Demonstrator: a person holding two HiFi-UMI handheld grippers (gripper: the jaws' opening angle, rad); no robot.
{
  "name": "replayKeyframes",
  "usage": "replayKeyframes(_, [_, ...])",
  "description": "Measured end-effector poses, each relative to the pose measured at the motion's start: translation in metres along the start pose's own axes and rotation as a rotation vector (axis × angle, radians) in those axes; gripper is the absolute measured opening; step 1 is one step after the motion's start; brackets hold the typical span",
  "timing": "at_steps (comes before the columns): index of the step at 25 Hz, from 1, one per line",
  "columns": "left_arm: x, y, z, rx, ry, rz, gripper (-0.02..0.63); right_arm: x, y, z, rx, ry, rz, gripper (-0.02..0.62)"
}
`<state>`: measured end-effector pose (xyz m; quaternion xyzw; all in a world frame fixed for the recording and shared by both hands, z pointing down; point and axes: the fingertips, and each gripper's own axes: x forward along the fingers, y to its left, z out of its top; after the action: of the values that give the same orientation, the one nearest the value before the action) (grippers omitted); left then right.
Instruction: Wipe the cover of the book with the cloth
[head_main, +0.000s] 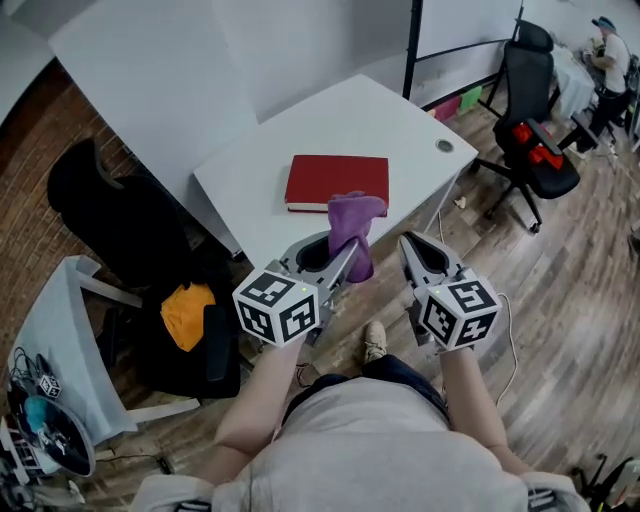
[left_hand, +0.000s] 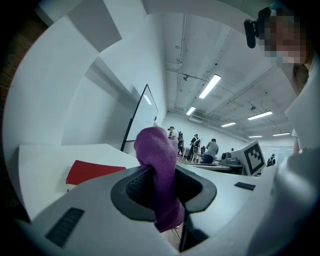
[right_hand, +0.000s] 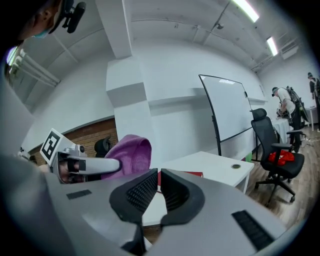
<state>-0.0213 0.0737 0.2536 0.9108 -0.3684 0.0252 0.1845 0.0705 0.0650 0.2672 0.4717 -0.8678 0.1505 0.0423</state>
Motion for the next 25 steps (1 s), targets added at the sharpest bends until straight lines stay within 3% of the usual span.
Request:
replayKeyframes(17, [0.096, 0.050, 0.041, -0.018, -0.034, 0.081, 0.110, 0.087, -0.085, 0.035, -0.037, 0.033, 0.098, 0.023])
replayKeyframes(25, [0.125, 0.065, 0.041, -0.048, -0.045, 0.124, 0.110, 0.105, -0.108, 0.030, -0.026, 0.051, 0.135, 0.023])
